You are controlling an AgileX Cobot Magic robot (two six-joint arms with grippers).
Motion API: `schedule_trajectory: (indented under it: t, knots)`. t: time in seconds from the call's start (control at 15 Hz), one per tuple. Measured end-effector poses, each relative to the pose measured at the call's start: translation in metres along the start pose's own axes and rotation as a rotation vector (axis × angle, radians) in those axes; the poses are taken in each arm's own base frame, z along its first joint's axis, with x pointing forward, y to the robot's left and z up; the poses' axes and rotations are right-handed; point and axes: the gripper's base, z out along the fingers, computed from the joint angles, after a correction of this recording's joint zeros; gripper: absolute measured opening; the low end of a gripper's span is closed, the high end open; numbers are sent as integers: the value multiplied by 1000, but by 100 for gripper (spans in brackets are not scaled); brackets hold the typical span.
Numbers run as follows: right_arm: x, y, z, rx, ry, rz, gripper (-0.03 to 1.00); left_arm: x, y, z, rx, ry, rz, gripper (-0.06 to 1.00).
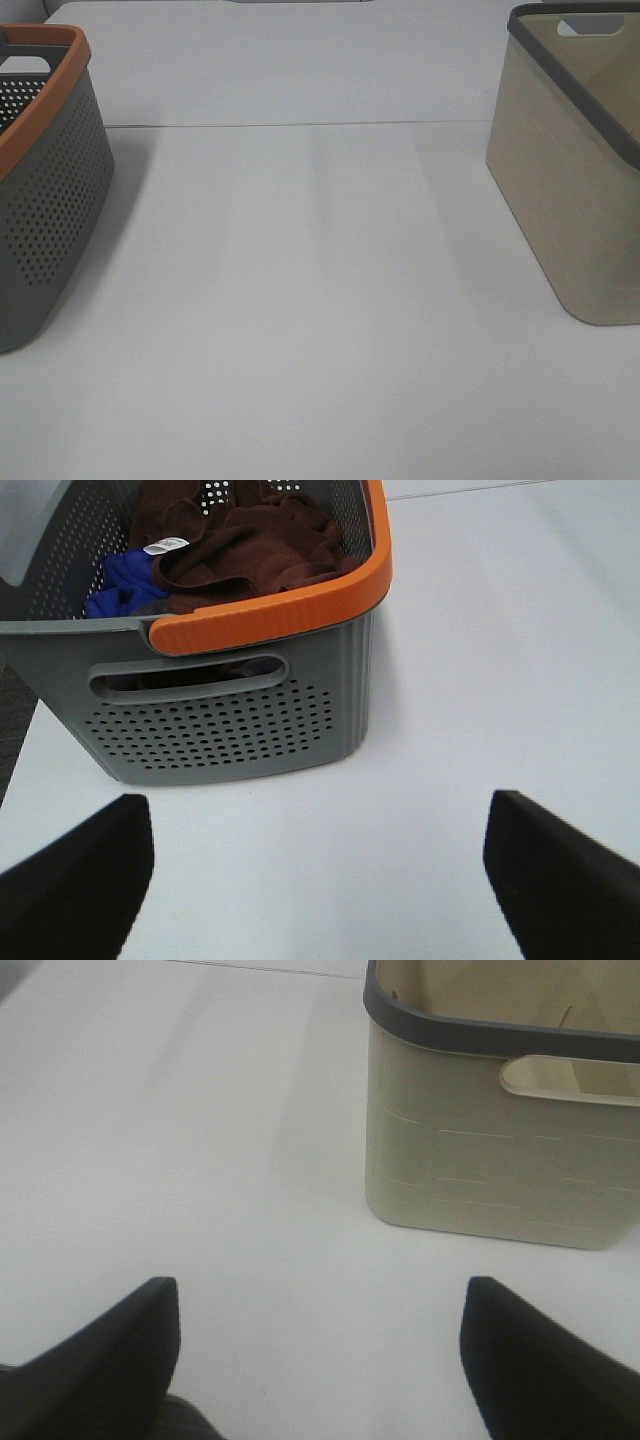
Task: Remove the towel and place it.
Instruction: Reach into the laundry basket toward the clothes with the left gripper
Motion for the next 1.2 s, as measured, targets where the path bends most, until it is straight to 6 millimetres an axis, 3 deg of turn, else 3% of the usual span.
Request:
schedule_trajectory:
  t: [1.2]
  knots:
    - [0,0,0,0,0,0,74,0,0,0,0,0,0,85]
